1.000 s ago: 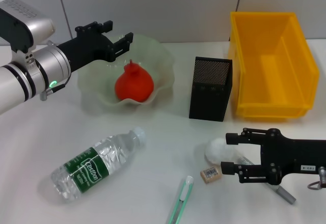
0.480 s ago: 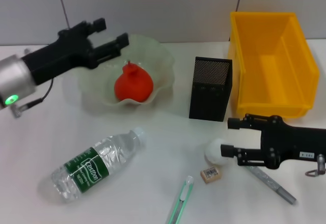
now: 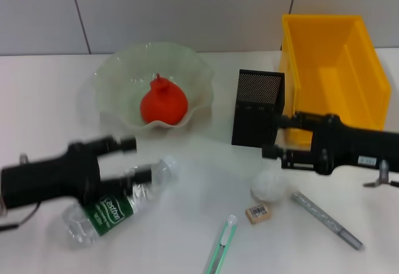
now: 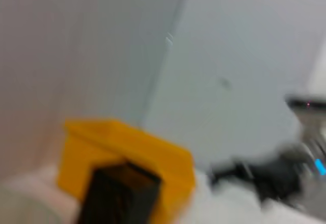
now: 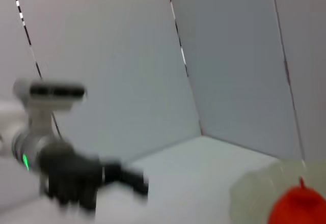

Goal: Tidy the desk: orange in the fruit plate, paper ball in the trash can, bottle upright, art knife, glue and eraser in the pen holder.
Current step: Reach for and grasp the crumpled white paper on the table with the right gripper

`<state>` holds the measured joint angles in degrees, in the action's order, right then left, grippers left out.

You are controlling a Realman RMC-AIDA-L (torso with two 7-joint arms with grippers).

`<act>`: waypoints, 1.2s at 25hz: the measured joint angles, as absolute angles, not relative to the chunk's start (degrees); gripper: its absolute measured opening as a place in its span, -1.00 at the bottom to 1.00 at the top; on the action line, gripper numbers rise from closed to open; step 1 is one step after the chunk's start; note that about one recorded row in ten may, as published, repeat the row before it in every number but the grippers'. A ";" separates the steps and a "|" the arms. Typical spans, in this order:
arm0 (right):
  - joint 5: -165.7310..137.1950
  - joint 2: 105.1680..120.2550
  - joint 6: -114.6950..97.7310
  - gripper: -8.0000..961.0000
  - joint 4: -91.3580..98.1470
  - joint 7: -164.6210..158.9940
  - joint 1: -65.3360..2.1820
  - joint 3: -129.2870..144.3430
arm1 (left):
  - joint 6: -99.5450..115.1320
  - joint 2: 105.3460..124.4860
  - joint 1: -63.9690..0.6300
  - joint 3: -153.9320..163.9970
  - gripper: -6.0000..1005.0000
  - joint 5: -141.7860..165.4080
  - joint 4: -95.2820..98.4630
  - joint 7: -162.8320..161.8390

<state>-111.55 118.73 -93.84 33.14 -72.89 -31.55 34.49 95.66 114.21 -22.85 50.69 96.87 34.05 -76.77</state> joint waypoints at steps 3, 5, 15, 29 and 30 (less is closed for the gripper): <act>-110.39 117.98 -97.05 0.59 37.15 -80.86 -33.36 34.99 | 97.75 114.20 -22.60 50.48 0.61 100.50 34.05 -75.98; -111.02 117.64 -99.13 0.59 42.29 -88.15 -34.72 36.09 | 98.50 114.26 -22.50 50.19 0.61 101.10 33.75 -74.69; -132.18 115.79 -101.04 0.58 57.76 -112.58 -47.94 49.76 | 98.46 114.51 -22.71 50.43 0.60 101.15 32.42 -71.36; -146.23 118.46 -96.28 0.55 56.67 -114.33 -53.76 66.91 | 96.96 114.62 -22.52 50.09 0.59 101.17 32.17 -70.66; -146.56 118.62 -95.51 0.54 56.38 -114.33 -53.68 68.10 | 96.86 114.63 -22.58 50.09 0.59 101.17 32.13 -70.59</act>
